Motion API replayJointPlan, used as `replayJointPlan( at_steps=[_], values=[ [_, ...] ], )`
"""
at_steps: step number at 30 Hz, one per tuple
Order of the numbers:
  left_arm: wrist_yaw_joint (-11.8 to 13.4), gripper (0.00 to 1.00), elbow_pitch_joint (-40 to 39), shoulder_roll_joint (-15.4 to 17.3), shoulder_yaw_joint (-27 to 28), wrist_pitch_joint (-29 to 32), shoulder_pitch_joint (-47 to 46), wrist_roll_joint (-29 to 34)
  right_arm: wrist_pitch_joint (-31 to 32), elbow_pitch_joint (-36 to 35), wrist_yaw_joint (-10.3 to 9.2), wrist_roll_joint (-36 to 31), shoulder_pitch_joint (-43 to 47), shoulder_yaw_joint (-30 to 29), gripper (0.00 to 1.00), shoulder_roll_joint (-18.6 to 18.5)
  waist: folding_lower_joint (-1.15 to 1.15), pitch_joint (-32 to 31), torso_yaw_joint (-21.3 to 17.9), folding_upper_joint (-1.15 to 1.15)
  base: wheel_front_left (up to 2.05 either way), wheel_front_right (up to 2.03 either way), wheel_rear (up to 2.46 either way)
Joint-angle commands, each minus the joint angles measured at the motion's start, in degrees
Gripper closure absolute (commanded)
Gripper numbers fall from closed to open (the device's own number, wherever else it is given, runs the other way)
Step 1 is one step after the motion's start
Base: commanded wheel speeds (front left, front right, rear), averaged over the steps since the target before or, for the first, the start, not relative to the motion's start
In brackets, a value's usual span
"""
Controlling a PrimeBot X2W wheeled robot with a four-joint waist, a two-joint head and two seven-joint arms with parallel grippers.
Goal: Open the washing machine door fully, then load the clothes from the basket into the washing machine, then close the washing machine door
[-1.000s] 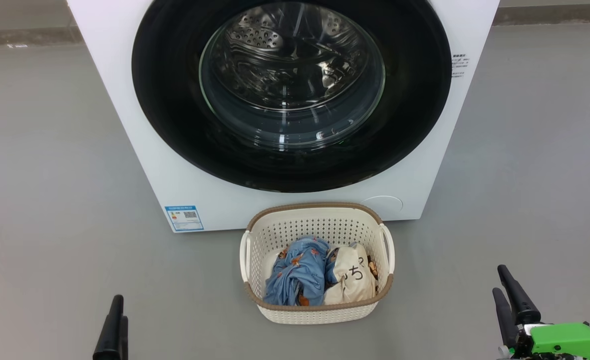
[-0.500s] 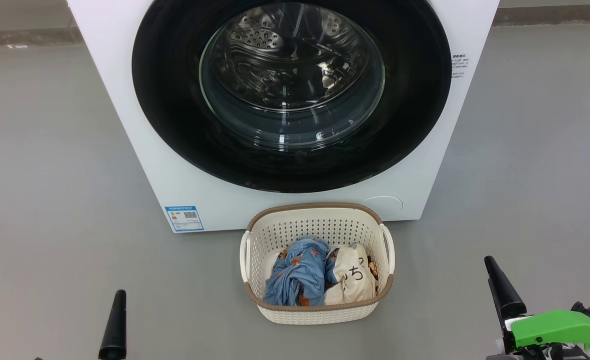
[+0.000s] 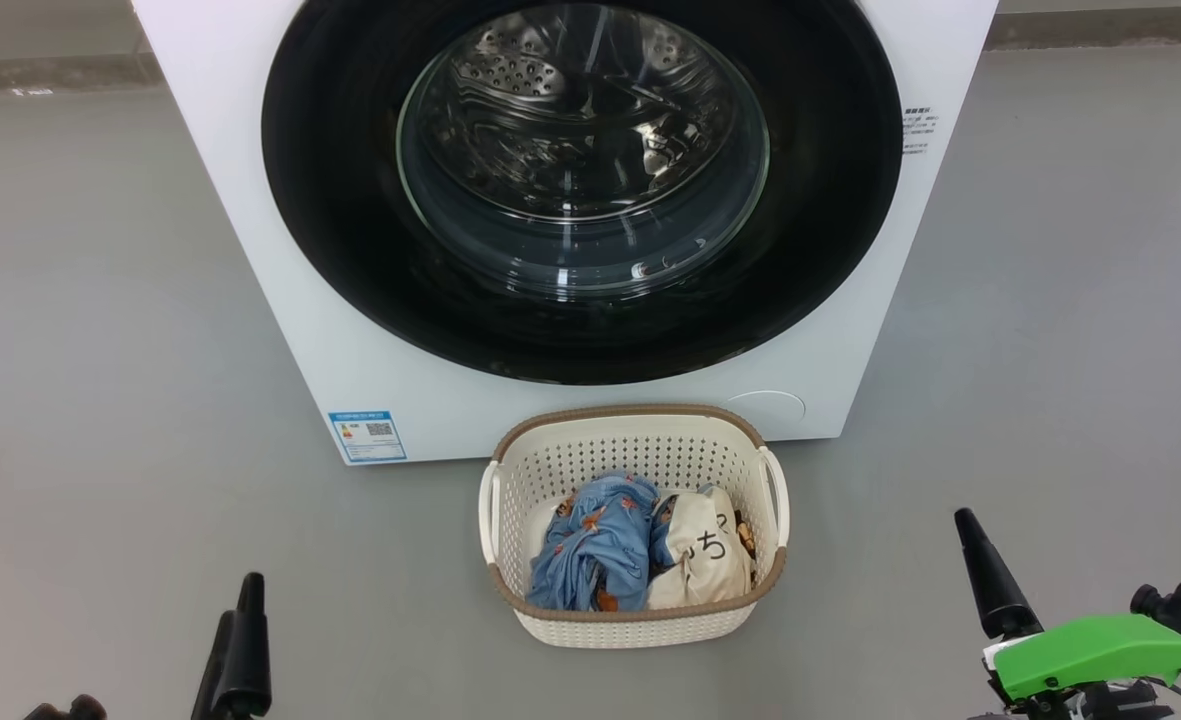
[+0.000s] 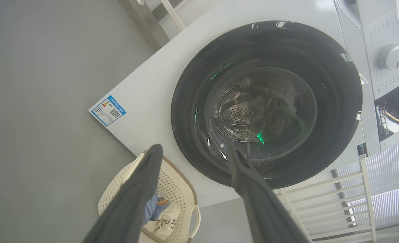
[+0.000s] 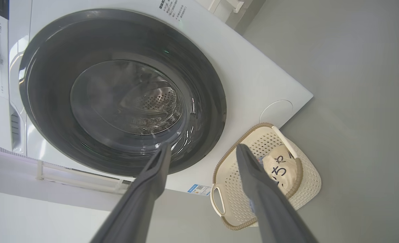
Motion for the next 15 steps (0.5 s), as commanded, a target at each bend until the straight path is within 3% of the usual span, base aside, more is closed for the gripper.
replayJointPlan(
  at_steps=[1, 15],
  values=[
    [0.0, 0.0, -1.8, 1.3, 0.5, -0.8, -2.1, 2.5, -0.7, -1.7, 0.14, -2.1, -2.8, 0.9, 0.0, -1.2, 0.0, 0.0, 0.0, 0.0, 0.0, 0.0, 0.0],
    [0.0, 0.0, -3.1, 2.2, -1.2, -3.2, -2.5, 10.1, -3.0, -2.9, 0.18, -12.0, -3.3, 2.5, 0.0, -1.8, 0.0, 0.2, -0.3, 0.0, 0.0, 0.0, 0.0]
  ],
)
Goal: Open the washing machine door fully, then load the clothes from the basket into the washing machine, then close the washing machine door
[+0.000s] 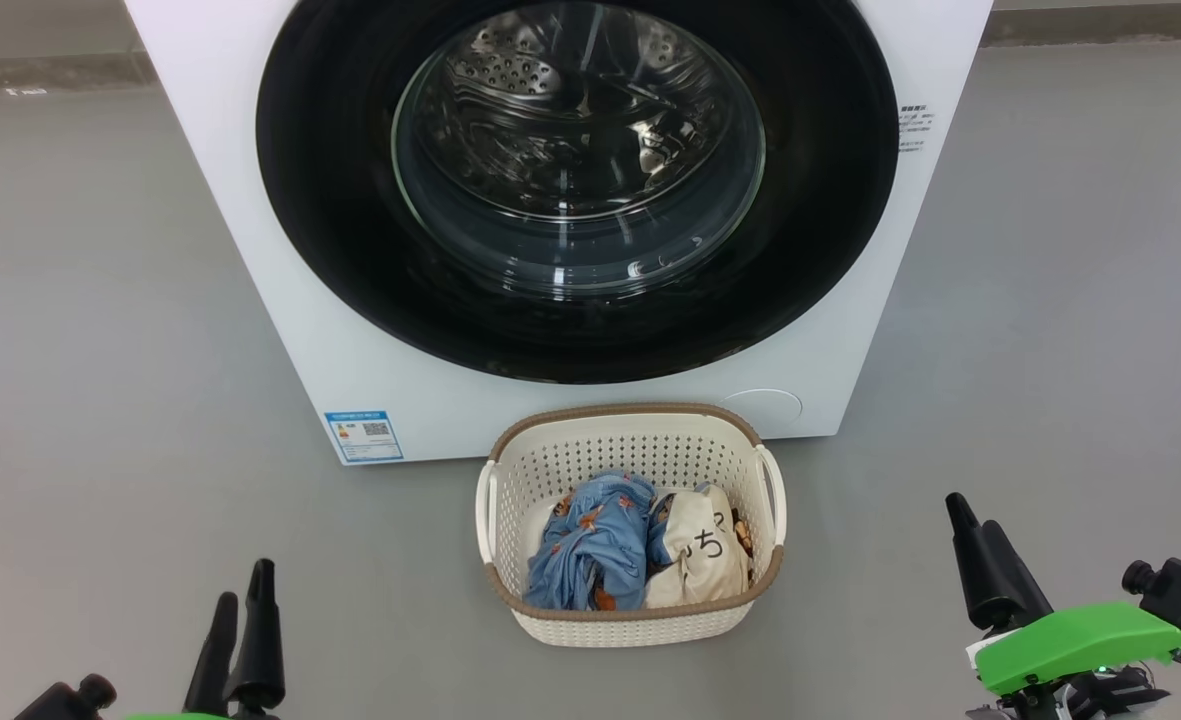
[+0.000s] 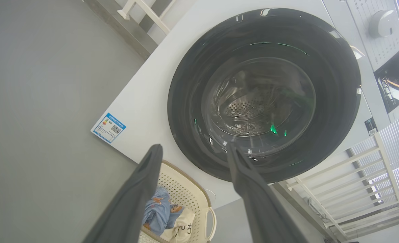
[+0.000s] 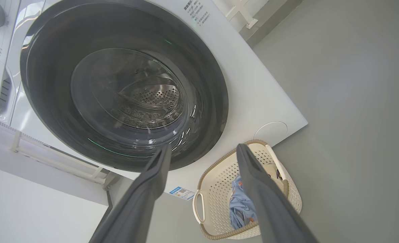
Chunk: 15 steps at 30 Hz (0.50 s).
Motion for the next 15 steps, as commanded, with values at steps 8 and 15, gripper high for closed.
replayJointPlan(
  at_steps=[8, 15],
  values=[
    [0.0, 0.0, -2.5, 1.5, 0.8, -2.2, -2.4, 8.3, -2.2, -1.9, 0.2, -7.5, -3.0, 2.6, 0.0, -1.6, 0.0, 0.1, -0.1, 0.0, 0.0, 0.0, 0.0],
    [0.0, 0.0, -2.7, 1.6, 0.7, -3.4, -2.7, 13.8, -3.4, -2.2, 0.22, -12.3, -3.4, 4.0, 0.0, -2.3, 0.0, 0.2, -0.3, 0.0, 0.0, 0.0, 0.0]
  ],
)
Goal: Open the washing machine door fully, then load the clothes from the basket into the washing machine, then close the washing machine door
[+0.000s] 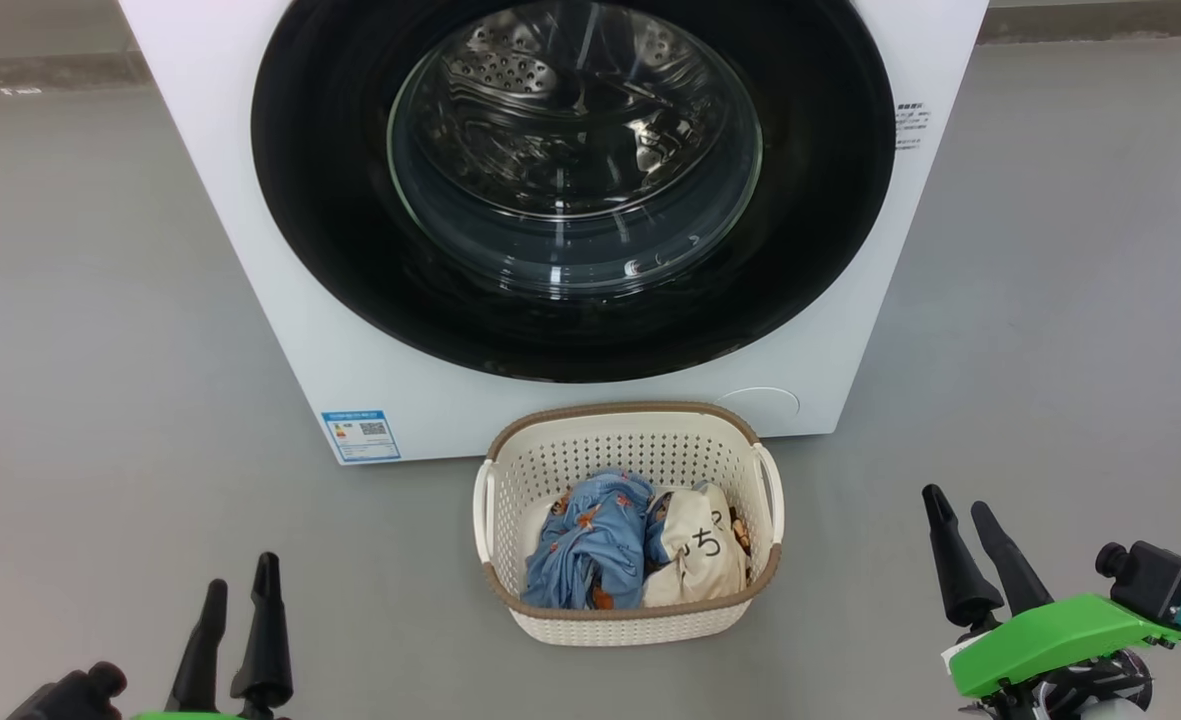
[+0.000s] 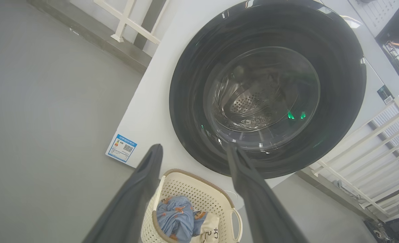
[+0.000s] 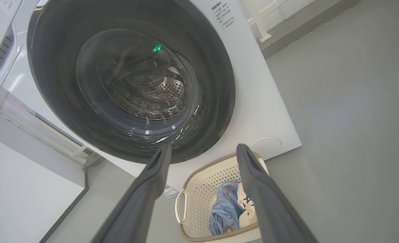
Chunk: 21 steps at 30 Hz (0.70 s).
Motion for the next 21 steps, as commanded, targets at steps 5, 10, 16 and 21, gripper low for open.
replayJointPlan(
  at_steps=[5, 10, 16, 21],
  values=[
    [0.0, 0.0, -2.1, 1.3, 0.8, -1.5, -2.8, 5.6, -1.7, -1.6, 0.22, -4.9, -2.9, 1.9, 0.0, -1.6, 0.0, 0.1, -0.2, 0.0, 0.0, 0.0, 0.0],
    [0.0, 0.0, -2.3, 1.3, 0.6, -2.3, -2.9, 9.3, -2.5, -1.5, 0.24, -8.3, -3.1, 2.6, 0.0, -2.0, 0.0, 0.2, -0.4, 0.0, 0.0, 0.0, 0.0],
    [0.0, 0.0, -2.7, 1.4, 0.9, -3.2, -3.1, 12.7, -3.4, -1.6, 0.25, -11.6, -3.4, 3.2, 0.0, -2.3, 0.0, 0.3, -0.4, 0.0, 0.0, 0.0, 0.0],
    [0.0, 0.0, -2.9, 1.7, 0.6, -4.0, -3.3, 15.8, -4.2, -1.8, 0.26, -14.9, -3.6, 3.7, 0.0, -2.5, 0.0, 0.5, -0.5, 0.0, 0.0, 0.0, 0.0]
  ],
)
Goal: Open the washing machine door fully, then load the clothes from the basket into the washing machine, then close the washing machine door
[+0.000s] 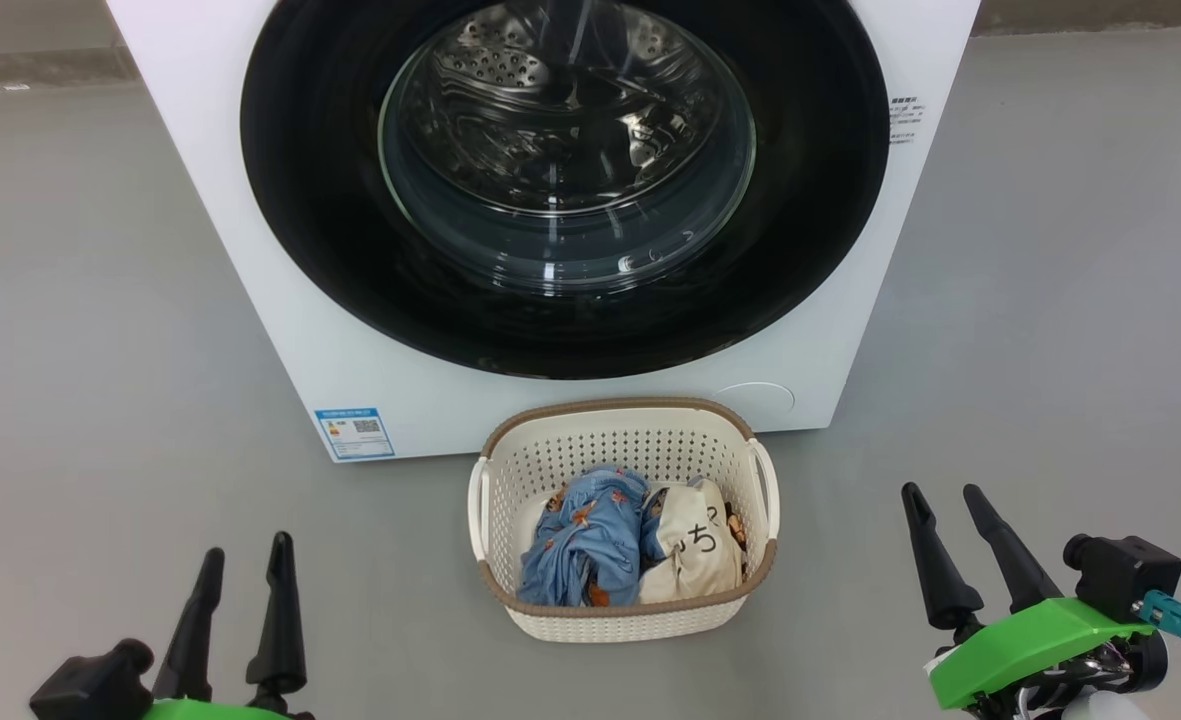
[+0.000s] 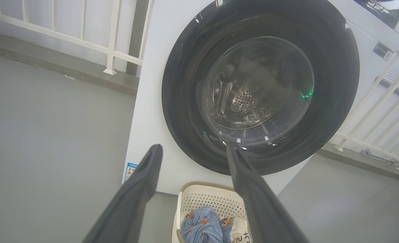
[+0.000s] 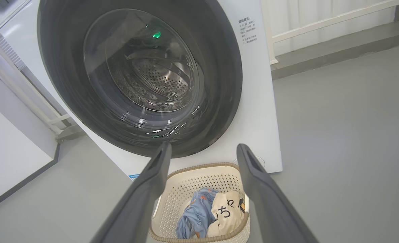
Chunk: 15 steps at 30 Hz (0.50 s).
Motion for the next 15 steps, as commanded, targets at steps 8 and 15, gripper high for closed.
replayJointPlan(
  at_steps=[8, 15],
  values=[
    [0.0, 0.0, -2.1, 1.7, 0.9, -2.0, -2.7, 6.2, -2.2, -1.8, 0.28, -6.1, -3.5, 2.5, 0.0, -1.4, 0.0, 0.5, -0.2, 0.0, 0.0, 0.0, 0.0],
    [0.0, 0.0, -2.0, 2.1, 0.5, -3.1, -3.1, 10.0, -3.4, -2.0, 0.3, -10.4, -3.8, 2.9, 0.0, -1.6, 0.0, 0.7, -0.5, 0.0, 0.0, 0.0, 0.0]
  ],
)
